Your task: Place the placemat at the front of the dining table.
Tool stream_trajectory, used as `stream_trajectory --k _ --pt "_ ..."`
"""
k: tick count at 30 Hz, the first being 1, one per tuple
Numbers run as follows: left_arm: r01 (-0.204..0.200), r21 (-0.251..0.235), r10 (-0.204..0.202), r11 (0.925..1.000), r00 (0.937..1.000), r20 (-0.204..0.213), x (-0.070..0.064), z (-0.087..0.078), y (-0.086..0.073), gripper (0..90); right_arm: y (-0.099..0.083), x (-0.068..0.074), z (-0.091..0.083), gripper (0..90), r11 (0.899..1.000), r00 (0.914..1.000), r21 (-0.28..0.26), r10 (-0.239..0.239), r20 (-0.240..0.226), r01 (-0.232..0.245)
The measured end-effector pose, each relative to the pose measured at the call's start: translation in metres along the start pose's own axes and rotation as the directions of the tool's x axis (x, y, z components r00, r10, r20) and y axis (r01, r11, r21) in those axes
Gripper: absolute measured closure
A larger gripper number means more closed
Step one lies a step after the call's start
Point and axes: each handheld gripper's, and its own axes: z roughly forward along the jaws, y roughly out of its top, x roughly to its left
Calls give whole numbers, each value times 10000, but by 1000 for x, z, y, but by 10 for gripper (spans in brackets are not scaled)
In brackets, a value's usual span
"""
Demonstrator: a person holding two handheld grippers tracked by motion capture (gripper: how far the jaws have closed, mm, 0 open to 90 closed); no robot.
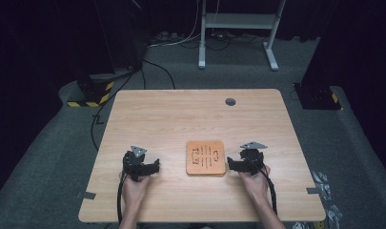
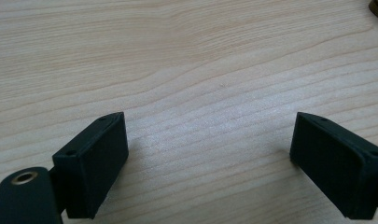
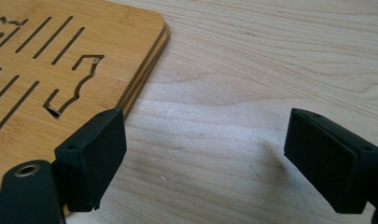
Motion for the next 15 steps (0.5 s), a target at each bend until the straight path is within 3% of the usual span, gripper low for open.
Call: stream_trajectory --k 15 --pt "3 -12 -3 10000 10000 6 0 0 0 118 6 9 9 131 9995 9998 263 -184 92 182"
